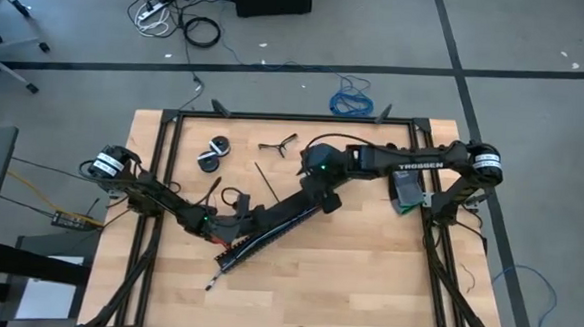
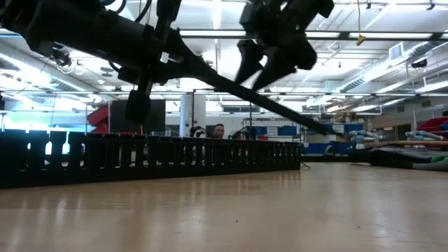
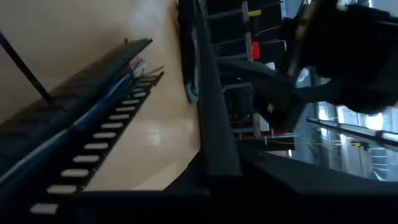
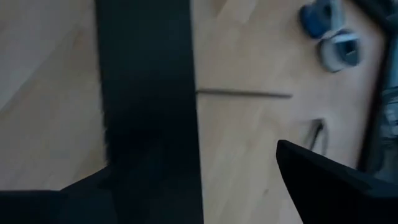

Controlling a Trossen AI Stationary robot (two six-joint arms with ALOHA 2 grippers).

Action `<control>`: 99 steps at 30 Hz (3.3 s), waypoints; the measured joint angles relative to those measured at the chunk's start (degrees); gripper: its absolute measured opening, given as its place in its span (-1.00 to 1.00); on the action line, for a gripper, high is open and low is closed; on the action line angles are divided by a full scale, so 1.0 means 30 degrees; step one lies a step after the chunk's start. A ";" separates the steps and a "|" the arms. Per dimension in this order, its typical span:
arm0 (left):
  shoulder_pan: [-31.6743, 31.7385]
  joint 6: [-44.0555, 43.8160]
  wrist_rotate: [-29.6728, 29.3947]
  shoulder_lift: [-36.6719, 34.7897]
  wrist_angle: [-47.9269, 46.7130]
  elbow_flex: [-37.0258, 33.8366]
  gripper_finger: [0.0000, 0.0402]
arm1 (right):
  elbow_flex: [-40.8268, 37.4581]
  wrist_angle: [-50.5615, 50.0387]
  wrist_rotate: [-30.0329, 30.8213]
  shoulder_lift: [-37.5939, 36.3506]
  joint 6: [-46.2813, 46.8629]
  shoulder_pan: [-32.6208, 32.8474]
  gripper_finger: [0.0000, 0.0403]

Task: Ziptie cables
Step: Insert the black cover of the black cable duct

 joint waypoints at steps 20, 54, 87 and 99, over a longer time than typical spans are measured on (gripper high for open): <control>0.0015 0.0437 -0.1536 0.0022 0.0268 0.0000 -1.00 | -0.0058 -0.0615 -0.1427 -0.0022 0.0791 0.0080 0.53; -0.0204 -0.0436 -0.0662 0.0022 -0.0227 -0.0007 -1.00 | -0.0080 -0.2089 -0.2242 0.1326 0.0966 -0.1495 0.52; -0.0197 -0.1101 -0.0753 0.0015 -0.0206 -0.0007 -1.00 | -0.0095 -0.2312 -0.2418 0.1851 0.1481 -0.1284 0.22; -0.0182 -0.1108 -0.0822 0.0015 -0.0380 -0.0007 -0.86 | -0.0095 -0.2155 -0.2495 0.1851 0.1700 -0.1335 0.14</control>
